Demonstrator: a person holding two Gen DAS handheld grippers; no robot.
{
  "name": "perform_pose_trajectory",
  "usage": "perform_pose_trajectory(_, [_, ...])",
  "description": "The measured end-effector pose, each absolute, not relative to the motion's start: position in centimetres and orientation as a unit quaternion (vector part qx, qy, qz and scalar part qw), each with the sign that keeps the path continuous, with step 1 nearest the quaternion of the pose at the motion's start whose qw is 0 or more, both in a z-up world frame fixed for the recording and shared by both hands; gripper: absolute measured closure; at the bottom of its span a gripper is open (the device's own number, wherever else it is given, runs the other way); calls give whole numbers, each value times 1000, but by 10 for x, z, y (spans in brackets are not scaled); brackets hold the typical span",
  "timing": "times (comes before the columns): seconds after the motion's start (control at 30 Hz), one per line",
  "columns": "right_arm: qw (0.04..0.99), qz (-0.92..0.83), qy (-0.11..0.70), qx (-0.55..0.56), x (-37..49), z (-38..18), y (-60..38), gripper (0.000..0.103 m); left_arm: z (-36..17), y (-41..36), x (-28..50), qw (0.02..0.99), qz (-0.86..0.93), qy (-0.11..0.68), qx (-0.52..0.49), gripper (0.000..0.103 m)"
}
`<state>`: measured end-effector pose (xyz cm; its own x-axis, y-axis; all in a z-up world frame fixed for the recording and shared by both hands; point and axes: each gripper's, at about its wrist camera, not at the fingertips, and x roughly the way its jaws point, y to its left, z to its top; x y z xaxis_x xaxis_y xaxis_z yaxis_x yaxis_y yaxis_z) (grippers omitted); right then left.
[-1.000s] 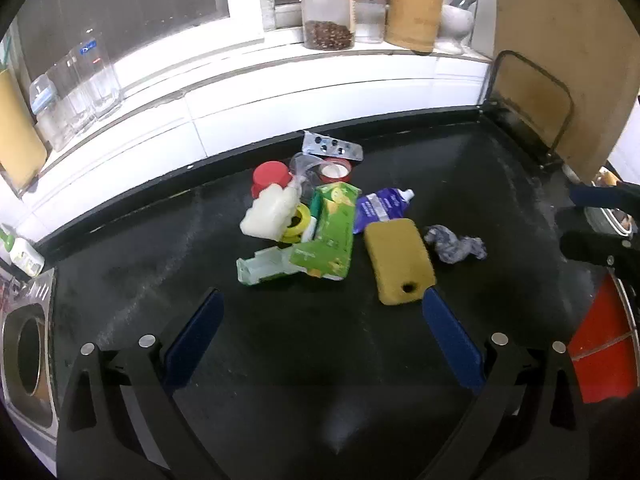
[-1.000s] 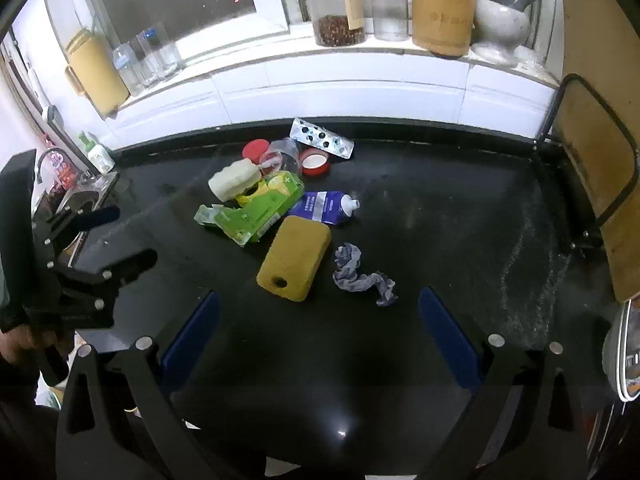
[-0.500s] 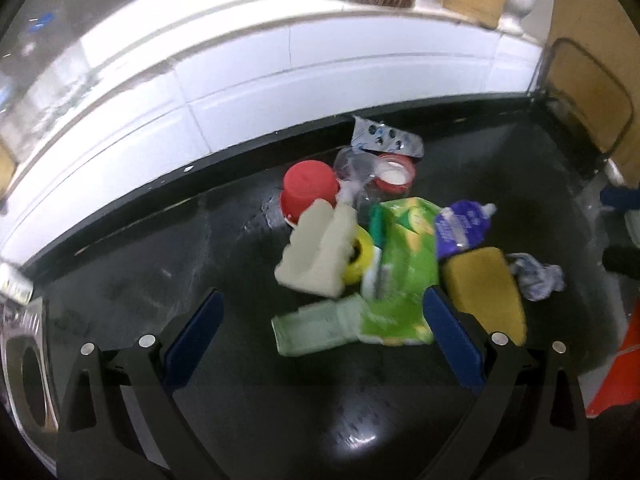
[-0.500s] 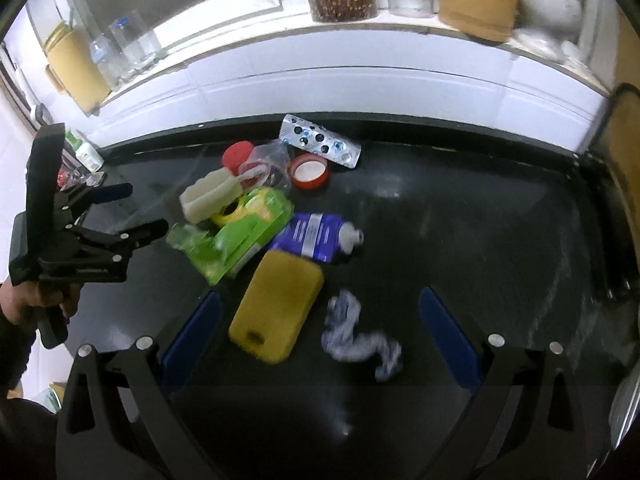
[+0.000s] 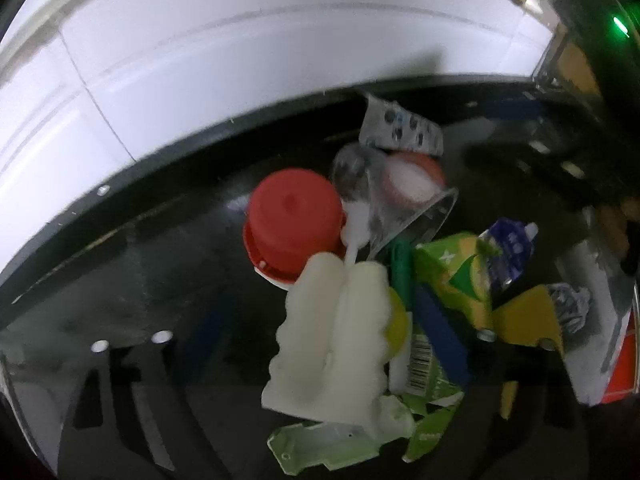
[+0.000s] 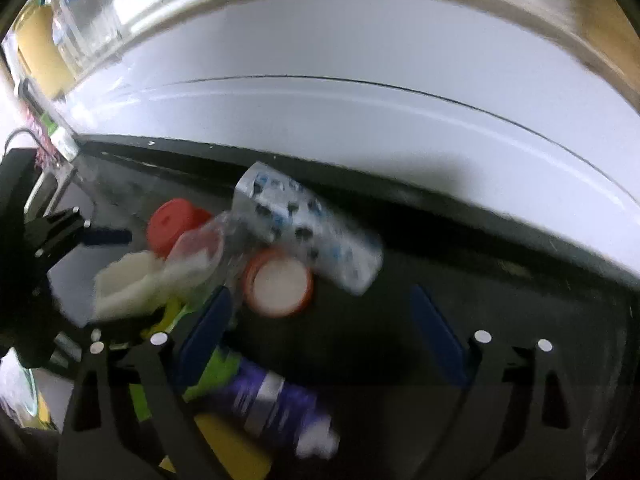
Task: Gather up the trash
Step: 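Grasp the white plastic bottle with the left tool while the right tool grasps the blister pack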
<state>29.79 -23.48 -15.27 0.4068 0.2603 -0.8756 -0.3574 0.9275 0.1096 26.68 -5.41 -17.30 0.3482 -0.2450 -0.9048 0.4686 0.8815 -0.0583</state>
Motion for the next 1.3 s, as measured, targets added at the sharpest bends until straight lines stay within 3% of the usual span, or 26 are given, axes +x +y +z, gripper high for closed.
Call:
perform_pose_trajectory(0.23, [825, 210, 519, -72, 329, -179, -218, 31, -181, -46, 270, 802, -247, 540, 72, 60])
perform_pose_trajectory(0.43, [831, 216, 504, -96, 317, -169, -212, 82, -163, -32, 258, 813, -242, 526, 55, 75])
perform_pose_trajectory(0.47, [833, 213, 501, -100, 312, -165, -212, 102, -158, -30, 256, 816, -241, 524, 50, 76])
perform_pose_trajectory(0.77, [840, 191, 505, -59, 292, -146, -224, 102, -111, -14, 215, 842, -200, 500, 36, 77])
perform_pose_trajectory(0.83, [840, 185, 507, -64, 296, -150, -222, 95, -105, -10, 204, 846, -187, 498, 29, 77])
perform_pose_trajectory(0.87, [836, 185, 512, -65, 301, -153, -219, 67, -104, -10, 198, 848, -179, 499, 28, 77])
perform_pose_trajectory(0.9, [835, 188, 513, -65, 305, -157, -219, 23, -103, -8, 194, 848, -172, 500, 25, 77])
perform_pose_trajectory(0.93, [839, 186, 507, -69, 307, -157, -215, 13, -101, -8, 189, 849, -165, 501, 23, 77])
perform_pose_trajectory(1.03, [841, 195, 498, -80, 315, -160, -207, 14, -93, -7, 173, 855, -149, 496, 22, 77])
perform_pose_trajectory(1.23, [823, 203, 524, -87, 342, -178, -199, 41, -93, 1, 170, 857, -121, 501, 10, 77])
perform_pose_trajectory(1.3, [814, 208, 537, -79, 347, -188, -199, 44, -92, 2, 171, 857, -119, 501, 11, 77])
